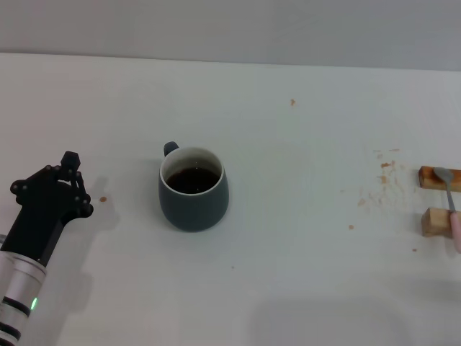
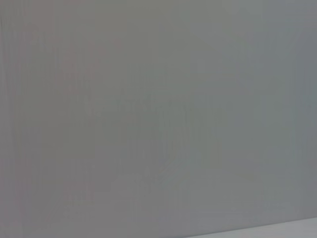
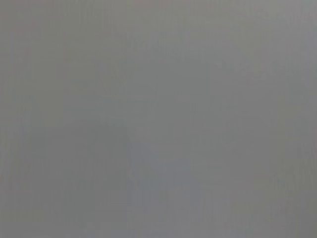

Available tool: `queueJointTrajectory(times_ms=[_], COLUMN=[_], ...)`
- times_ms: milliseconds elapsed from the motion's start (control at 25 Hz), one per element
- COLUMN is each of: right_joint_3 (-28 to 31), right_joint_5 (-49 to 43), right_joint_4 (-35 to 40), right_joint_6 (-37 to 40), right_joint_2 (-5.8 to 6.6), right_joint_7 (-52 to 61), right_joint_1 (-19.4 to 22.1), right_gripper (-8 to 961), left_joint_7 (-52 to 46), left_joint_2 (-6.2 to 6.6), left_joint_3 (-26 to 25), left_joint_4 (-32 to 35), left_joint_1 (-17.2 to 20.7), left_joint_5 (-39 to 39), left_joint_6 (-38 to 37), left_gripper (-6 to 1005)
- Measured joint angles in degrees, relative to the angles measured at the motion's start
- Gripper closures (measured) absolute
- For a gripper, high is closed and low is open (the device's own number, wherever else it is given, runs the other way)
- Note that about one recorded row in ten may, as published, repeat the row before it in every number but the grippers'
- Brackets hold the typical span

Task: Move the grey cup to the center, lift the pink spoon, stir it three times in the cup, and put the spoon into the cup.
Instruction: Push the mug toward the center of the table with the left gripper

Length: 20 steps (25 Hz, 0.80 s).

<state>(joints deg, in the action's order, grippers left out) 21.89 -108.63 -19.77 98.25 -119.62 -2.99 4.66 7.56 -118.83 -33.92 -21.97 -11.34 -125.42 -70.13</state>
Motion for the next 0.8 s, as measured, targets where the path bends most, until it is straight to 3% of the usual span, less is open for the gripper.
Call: queueJointTrajectory(times_ms=[800], right_joint_3=[0.0], right_joint_5=[0.0], right_joint_4=[0.0], right_joint_6=[0.01], right_joint_2=[0.0], right_joint_7=[0.08], right_joint_1=[0.0], right_gripper=[183], left_joint_7=[0.0], left_joint_2=[0.01], left_joint_3=[-0.23], left_joint_4=[0.36], left_joint_1=[0.2], left_joint_5=[0.0], left_joint_6=[0.2], left_gripper=[1001])
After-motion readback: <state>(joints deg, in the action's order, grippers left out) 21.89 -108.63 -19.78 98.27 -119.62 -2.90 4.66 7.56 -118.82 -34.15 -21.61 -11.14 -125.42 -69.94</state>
